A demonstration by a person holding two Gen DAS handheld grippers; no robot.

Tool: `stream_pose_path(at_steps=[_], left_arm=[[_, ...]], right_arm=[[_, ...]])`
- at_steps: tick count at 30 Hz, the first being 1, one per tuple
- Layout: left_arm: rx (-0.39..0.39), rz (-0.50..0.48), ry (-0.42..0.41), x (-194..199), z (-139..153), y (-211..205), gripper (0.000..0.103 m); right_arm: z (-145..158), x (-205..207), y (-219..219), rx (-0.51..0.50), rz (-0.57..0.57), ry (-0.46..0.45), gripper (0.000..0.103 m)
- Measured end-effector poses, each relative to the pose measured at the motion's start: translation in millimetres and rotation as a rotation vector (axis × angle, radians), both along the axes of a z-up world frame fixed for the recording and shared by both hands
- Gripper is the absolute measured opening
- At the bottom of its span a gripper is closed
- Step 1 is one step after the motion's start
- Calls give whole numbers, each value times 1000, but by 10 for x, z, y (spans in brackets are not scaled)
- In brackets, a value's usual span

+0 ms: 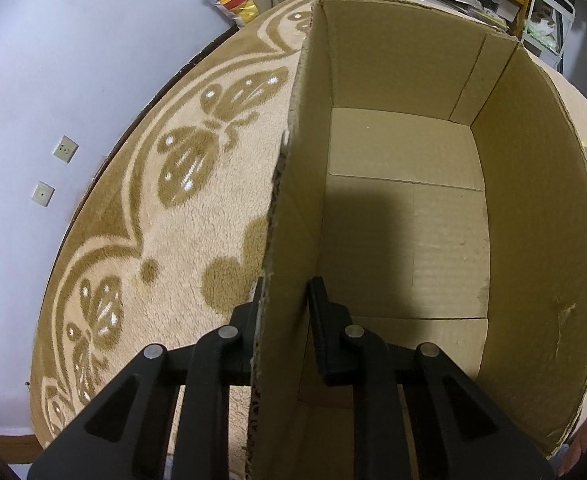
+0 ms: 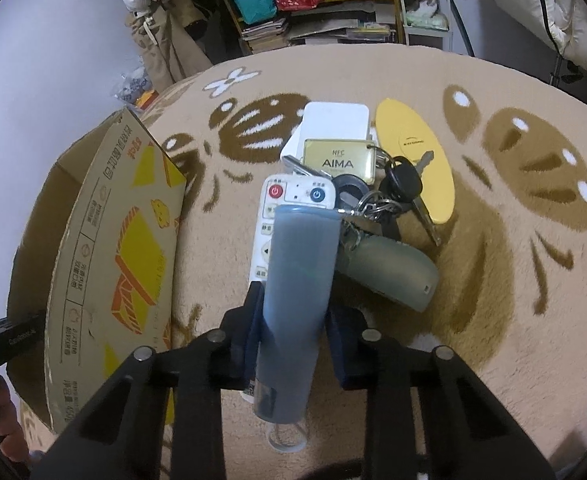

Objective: Organize rigid objects
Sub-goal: 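Clamp the box wall with left tool while right tool grasps the blue handset, then carry the handset into the box and open right tool while left holds the wall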

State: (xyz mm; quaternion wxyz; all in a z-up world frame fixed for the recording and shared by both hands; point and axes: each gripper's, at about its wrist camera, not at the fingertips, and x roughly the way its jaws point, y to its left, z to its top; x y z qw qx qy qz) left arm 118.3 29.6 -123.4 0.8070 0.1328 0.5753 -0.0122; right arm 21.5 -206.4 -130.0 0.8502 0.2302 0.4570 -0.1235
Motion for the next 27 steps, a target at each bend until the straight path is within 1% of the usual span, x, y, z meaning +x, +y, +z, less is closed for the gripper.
stream_pose_path(at_steps=[3,9,14,18,23,27], left_arm=[[-6,4,3,6,3,10,18],[-3,2,3,9,3,12,18],[0,2,2,9,4,12,18],[0,3,2,6,0,10,18],[-2,6,6,15,-3,7,18],[-2,5,7,14,-7,7,18]], right_arm=[[42,-21,-15,-35,-19,-4,30],[116,-48,-68,-58,-35,-34,30],[207,-6,-8,-106,-12,-64,30],[291,22,43,-124,3,-90,30],[477,71,120,-140,27,-136,30],[678,150,235,-159,68,-177,30]])
